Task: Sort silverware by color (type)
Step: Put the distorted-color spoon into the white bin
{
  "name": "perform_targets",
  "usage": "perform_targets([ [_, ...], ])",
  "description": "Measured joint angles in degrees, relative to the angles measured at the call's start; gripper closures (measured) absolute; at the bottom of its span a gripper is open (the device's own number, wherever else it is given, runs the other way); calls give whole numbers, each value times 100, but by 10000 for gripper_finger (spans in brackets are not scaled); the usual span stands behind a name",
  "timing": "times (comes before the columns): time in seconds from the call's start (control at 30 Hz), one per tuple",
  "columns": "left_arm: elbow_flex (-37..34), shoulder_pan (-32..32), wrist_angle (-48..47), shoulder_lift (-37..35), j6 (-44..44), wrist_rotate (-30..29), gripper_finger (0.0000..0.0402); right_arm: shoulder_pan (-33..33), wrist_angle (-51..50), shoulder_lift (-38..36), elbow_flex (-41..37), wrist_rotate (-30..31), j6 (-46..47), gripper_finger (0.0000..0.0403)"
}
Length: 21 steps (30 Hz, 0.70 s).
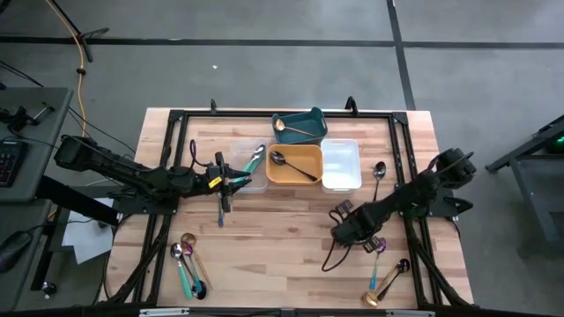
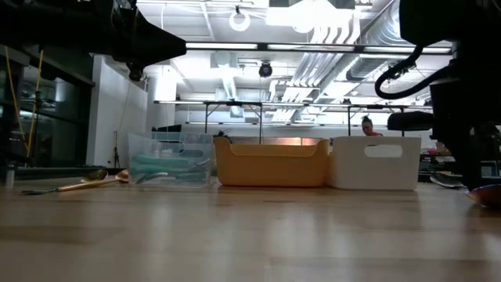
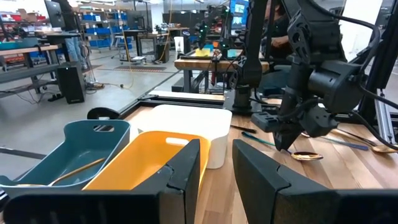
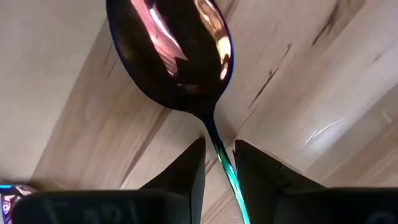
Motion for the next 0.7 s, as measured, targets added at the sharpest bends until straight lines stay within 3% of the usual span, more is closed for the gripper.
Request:
perform_targets([
  [0.27, 0, 0, -7, 0, 0, 0, 314, 0, 51, 59, -9, -47, 23, 324],
  [0.5, 0, 0, -7, 0, 0, 0, 314, -30, 70, 63, -15, -223, 181, 393],
  [0.7, 0, 0, -5, 0, 0, 0, 314, -39, 84, 65, -22, -283, 434, 387],
])
